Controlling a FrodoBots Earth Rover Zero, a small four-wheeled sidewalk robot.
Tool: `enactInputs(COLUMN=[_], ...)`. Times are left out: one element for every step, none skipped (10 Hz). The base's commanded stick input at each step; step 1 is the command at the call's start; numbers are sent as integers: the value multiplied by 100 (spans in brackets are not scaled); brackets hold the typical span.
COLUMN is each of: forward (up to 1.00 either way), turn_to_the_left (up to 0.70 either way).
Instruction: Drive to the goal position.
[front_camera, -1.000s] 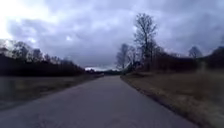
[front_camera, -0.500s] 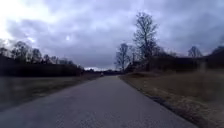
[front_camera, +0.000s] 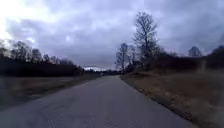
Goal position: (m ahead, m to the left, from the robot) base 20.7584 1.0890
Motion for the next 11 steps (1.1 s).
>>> enactInputs(forward=[50, 50, 50, 50, 50, 50, 50, 50, 50, 50, 50], turn_to_the_left=[0, 0, 0, 0, 0, 0, 0, 0, 0, 0, 0])
